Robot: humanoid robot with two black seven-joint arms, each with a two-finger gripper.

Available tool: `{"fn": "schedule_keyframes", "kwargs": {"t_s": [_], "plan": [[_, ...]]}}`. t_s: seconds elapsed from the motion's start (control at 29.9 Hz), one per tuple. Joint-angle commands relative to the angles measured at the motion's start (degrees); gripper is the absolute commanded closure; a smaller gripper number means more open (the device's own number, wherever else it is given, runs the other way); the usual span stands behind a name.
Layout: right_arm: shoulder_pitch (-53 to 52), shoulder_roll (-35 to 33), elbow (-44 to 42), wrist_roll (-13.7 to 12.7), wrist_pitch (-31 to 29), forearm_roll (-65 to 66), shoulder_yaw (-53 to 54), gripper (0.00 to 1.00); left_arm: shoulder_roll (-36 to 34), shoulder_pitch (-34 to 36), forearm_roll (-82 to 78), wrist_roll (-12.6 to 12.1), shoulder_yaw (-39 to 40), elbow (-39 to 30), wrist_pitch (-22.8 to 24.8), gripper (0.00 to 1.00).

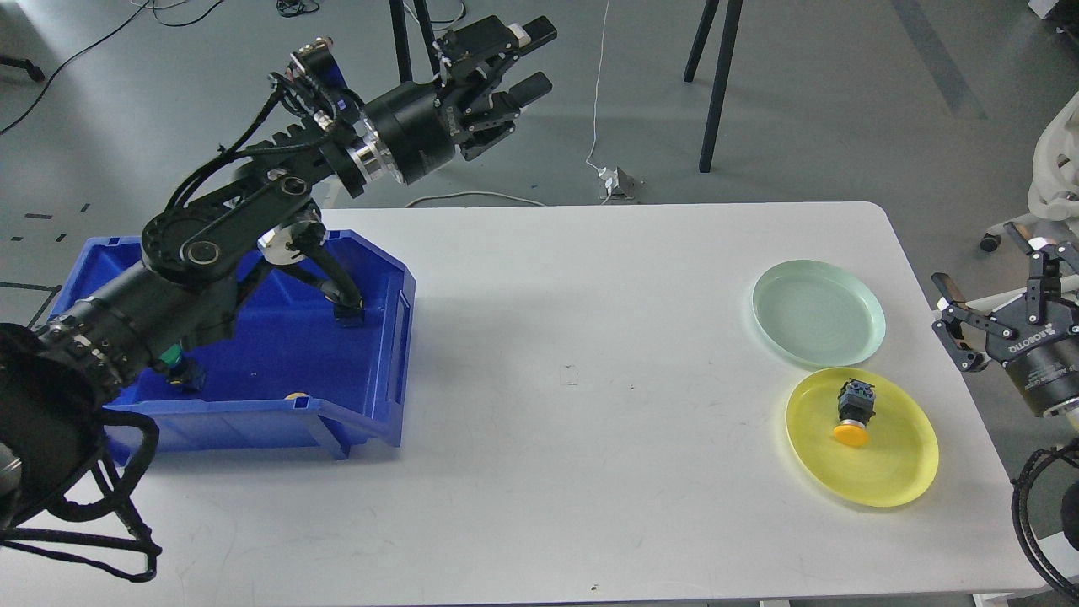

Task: Pass button and place on color plate
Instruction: 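Place the button on the yellow plate and open the right gripper, then lower the left gripper into the bin and grasp a green-topped button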

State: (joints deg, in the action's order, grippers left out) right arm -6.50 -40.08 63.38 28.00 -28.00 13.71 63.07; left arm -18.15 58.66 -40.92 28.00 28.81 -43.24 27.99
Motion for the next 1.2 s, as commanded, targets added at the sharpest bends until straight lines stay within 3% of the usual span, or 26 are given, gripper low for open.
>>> {"fn": "schedule_keyframes", "kwargs": {"t_s": [0.0, 0.23, 0.57, 0.67, 0.87, 1.17], "plan": [[-3.7, 0.2, -1.0, 0.0, 0.0, -1.1, -0.1, 0.14, -6.4, -1.5, 0.3, 0.0, 0.1, -2.6, 0.0, 0.26], [-10.8, 1.6, -2.4, 0.0, 0.0, -1.1, -1.0, 0.07, -16.6, -5.9, 0.1, 0.0, -0.2, -8.2, 0.0, 0.25], [-27.2, 13.0, -7.0, 0.0, 1.5, -0.7, -8.3, 0.05, -24.5, -9.1, -0.4, 0.0, -0.3, -10.4, 0.0, 0.24], [-31.4, 15.7, -9.2, 0.0, 3.1, -0.7, -11.7, 0.04, -30.8, -9.4, -1.8, 0.0, -1.1, -11.6, 0.0, 0.22], [-31.3, 16.3, -9.4, 0.0, 3.3, -0.7, -12.3, 0.04, -45.4, -8.9, -20.0, 0.0, -1.0, -23.0, 0.0, 0.21], [-30.1, 15.5, -9.2, 0.0, 3.1, -0.9, -12.2, 0.04, -46.0, -10.0, -51.8, 0.0, -4.4, -24.5, 0.0, 0.21]]}}
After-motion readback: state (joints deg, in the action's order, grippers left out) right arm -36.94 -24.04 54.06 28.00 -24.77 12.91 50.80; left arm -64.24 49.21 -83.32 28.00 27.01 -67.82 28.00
